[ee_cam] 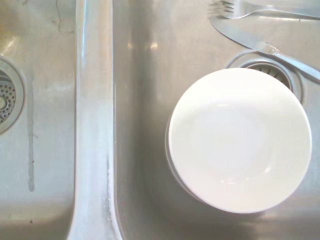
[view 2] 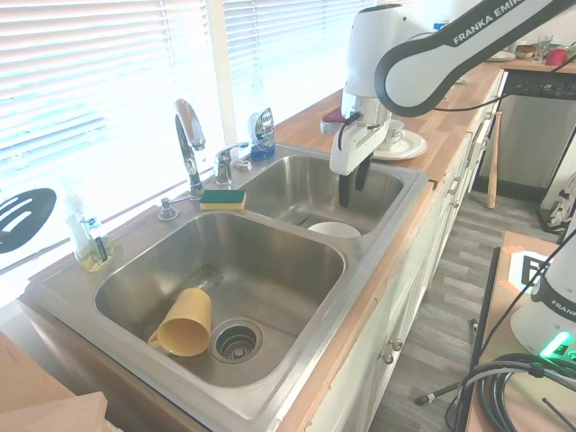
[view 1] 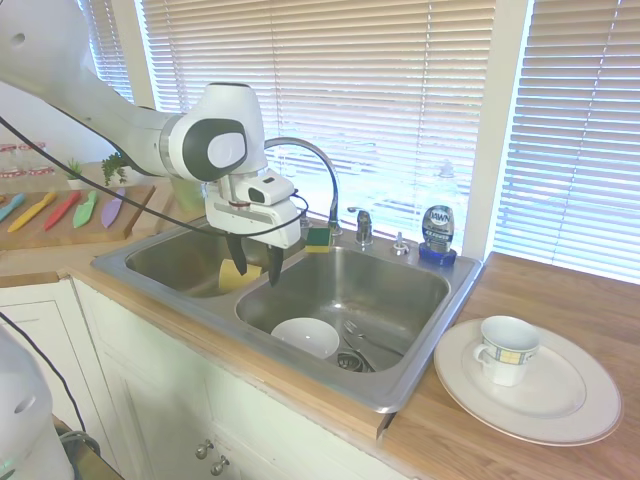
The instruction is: Turn on the faucet
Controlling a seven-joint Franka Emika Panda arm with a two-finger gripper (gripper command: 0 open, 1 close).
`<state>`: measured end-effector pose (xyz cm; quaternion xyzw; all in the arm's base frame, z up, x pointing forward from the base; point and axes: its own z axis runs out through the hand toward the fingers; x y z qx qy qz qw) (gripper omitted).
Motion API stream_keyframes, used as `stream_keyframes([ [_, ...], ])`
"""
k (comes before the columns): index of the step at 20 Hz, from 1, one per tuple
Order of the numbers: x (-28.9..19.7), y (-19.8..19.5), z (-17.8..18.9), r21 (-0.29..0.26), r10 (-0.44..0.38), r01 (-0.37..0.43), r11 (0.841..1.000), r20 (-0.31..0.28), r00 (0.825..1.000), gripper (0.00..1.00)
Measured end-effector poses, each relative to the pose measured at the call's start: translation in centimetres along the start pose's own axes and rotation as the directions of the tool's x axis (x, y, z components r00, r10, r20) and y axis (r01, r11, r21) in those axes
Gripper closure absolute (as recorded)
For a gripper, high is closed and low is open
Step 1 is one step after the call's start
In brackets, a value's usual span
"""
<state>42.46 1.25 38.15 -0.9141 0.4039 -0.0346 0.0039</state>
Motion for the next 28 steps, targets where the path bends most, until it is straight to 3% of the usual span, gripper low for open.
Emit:
stream_keyframes([
  [19,1.3,-1.0,0.6,-0.016,0.008,-0.008,1.0,0.007,1.0,1.0],
  [24,5.0,-3.3,1.0,-0.009,0.017,-0.017,1.0,-0.017,1.0,1.0],
  [28,9.8,-7.5,1.4,0.006,0.016,-0.016,1.0,-0.038,0.999,1.0],
])
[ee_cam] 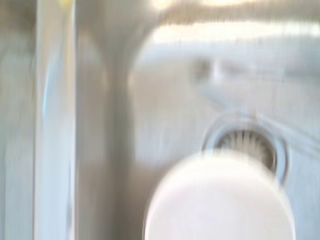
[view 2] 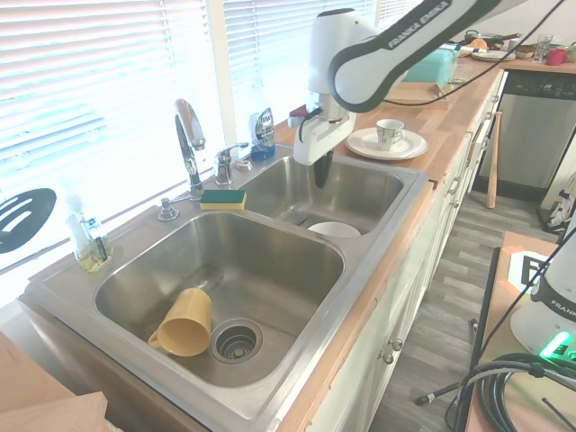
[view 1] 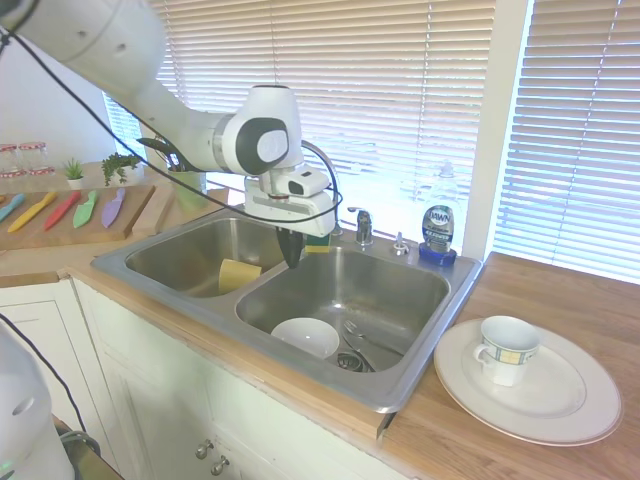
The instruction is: Turn on the faucet
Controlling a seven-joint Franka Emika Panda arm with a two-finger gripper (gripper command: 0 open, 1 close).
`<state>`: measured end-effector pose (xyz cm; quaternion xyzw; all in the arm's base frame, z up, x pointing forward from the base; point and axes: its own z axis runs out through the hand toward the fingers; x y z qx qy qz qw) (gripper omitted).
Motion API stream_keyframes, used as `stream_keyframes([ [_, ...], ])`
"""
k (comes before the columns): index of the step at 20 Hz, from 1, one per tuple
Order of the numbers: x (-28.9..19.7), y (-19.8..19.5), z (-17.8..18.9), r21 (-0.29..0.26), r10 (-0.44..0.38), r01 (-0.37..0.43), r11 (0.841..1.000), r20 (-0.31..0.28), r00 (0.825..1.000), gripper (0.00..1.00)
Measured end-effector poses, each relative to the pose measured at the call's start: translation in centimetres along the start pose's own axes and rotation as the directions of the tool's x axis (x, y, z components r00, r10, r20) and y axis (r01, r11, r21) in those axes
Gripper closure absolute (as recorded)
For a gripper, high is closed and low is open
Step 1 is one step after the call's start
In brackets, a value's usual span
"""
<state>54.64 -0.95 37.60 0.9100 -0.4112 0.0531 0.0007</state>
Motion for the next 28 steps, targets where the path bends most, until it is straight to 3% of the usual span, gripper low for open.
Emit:
stream_keyframes([
  [8,6.7,-9.0,0.8,0.013,0.001,0.0,1.0,-0.022,1.0,1.0],
  [16,10.2,-13.3,0.8,0.023,0.028,-0.027,0.999,-0.051,0.998,1.0],
  [24,10.3,-14.6,0.1,0.059,0.096,-0.087,0.994,-0.164,0.982,1.0],
  [28,10.8,-15.1,-0.7,0.108,0.124,-0.099,0.989,-0.256,0.959,1.0],
])
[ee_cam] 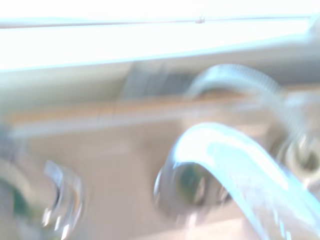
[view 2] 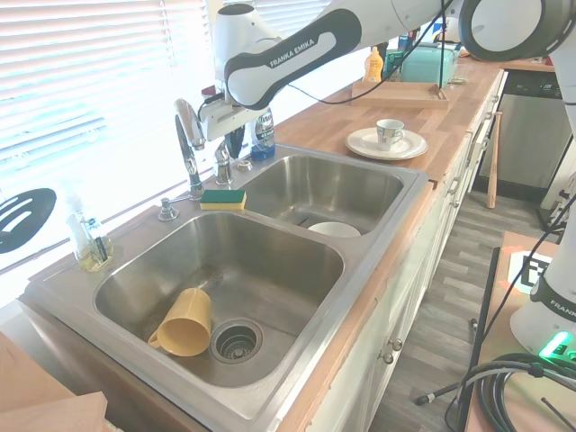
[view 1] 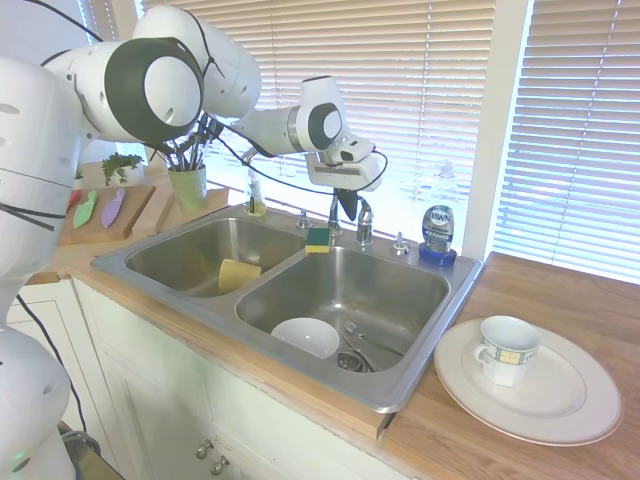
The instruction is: Turn on the faucet
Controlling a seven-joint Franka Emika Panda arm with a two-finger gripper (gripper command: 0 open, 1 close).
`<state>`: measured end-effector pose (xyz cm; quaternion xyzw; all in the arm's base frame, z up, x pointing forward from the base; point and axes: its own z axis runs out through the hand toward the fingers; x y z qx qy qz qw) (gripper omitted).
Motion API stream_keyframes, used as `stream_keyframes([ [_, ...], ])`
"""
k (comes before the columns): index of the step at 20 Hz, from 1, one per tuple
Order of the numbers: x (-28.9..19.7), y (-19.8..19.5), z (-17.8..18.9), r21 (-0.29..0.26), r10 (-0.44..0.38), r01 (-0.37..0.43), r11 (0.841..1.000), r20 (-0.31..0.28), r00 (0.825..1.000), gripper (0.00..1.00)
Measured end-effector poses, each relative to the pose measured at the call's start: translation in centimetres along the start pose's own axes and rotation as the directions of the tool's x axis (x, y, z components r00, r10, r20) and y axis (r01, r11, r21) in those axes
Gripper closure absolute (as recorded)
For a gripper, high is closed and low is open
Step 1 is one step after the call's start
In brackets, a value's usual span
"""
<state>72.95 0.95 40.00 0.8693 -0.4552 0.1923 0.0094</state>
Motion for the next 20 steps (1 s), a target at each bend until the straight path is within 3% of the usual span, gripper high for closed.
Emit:
stream_keyframes([
  [9,-1.8,-1.1,-2.3,0.026,0.009,-0.005,1.0,-0.165,0.986,1.0],
  [14,-2.1,-0.8,-2.7,0.018,0.011,-0.008,1.0,-0.185,0.983,1.0],
  [20,-2.3,0.5,-1.1,-0.01,0.022,-0.024,1.0,-0.155,0.988,1.0],
])
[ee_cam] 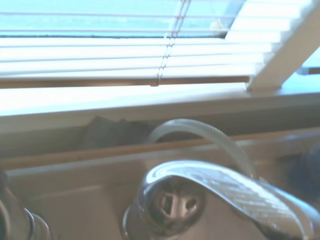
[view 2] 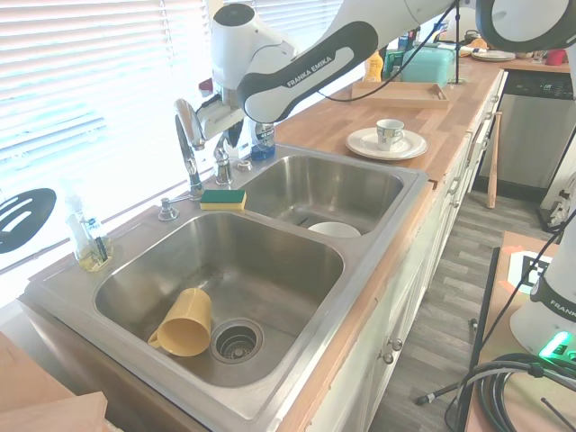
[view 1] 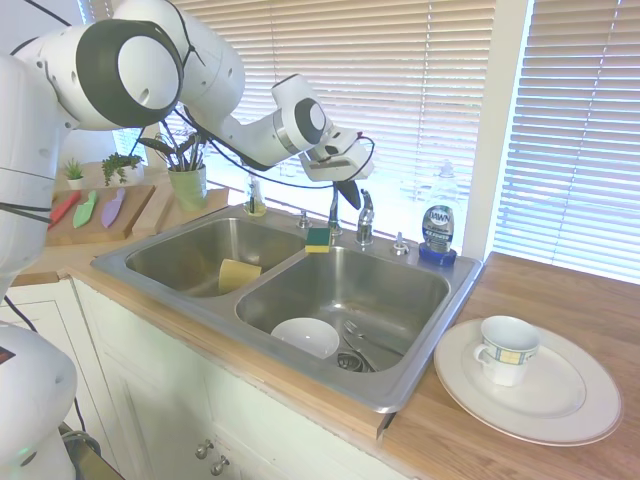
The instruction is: Turn on the faucet
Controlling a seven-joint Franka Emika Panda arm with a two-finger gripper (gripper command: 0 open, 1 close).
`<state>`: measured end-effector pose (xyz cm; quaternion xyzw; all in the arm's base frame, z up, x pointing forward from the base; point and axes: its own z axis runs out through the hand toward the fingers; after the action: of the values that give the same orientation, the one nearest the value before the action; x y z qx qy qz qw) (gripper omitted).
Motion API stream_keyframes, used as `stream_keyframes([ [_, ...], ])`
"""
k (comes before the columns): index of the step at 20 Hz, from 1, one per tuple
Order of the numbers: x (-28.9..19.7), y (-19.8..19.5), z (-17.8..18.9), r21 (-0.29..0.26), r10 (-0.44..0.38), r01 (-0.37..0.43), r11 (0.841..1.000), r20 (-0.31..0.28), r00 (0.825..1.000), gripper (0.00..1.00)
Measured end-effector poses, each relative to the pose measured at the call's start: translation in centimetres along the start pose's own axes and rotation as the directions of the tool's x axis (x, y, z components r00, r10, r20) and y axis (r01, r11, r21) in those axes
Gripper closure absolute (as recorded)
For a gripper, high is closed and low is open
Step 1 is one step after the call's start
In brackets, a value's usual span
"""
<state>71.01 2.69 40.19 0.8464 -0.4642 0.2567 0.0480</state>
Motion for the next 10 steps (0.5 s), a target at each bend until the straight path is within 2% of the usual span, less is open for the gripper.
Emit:
stream_keyframes([
  [3,-0.6,1.0,1.0,-0.027,0.0,0.002,1.0,0.07,0.998,1.0],
  [7,-0.8,2.7,2.2,-0.088,0.004,0.015,0.996,0.207,0.978,1.0],
  [10,-1.1,3.9,2.6,-0.124,0.017,0.016,0.992,0.258,0.966,1.0],
])
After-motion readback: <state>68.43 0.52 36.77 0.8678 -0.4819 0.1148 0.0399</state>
